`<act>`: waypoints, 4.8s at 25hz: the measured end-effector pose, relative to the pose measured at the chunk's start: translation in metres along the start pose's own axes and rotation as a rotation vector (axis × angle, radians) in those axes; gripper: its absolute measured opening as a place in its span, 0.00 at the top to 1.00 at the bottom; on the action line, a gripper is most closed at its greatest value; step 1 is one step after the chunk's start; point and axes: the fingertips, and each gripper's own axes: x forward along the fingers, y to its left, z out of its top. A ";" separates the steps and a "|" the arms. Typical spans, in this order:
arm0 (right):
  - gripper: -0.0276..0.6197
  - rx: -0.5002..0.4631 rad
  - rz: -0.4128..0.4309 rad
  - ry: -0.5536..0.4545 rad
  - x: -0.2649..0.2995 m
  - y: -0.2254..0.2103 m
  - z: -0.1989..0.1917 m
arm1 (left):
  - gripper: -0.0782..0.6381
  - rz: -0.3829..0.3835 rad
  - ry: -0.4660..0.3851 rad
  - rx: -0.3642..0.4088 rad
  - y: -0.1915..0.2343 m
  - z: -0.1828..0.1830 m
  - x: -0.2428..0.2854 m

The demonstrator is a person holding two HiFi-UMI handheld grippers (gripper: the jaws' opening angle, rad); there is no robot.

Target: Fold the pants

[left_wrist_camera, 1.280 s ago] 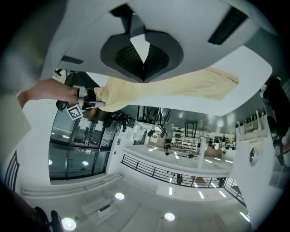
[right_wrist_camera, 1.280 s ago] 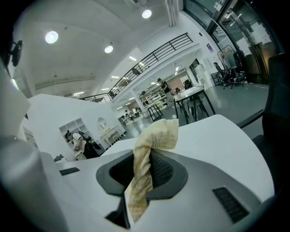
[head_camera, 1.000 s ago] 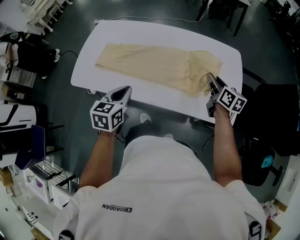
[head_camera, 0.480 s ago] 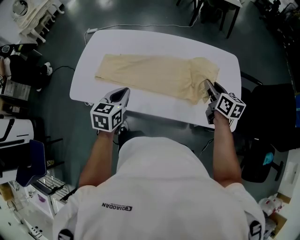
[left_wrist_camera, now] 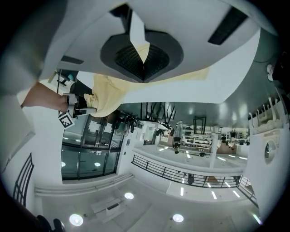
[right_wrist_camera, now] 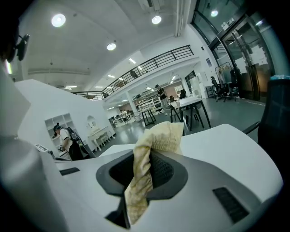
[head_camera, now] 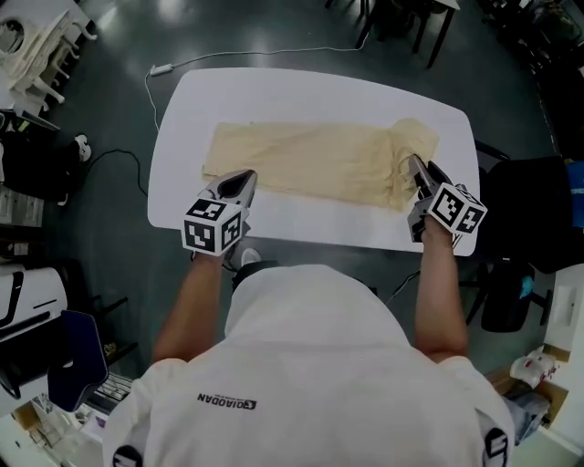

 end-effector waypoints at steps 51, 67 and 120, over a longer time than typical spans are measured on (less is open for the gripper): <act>0.81 -0.235 0.095 0.426 0.287 0.343 -0.155 | 0.85 0.034 0.016 -0.140 0.223 -0.058 -0.125; 0.66 -0.296 0.266 0.546 0.311 0.389 -0.194 | 0.85 0.060 0.038 -0.160 0.242 -0.073 -0.128; 0.93 -0.054 0.097 0.189 0.056 0.216 -0.143 | 0.85 -0.247 0.128 0.116 0.062 -0.016 -0.012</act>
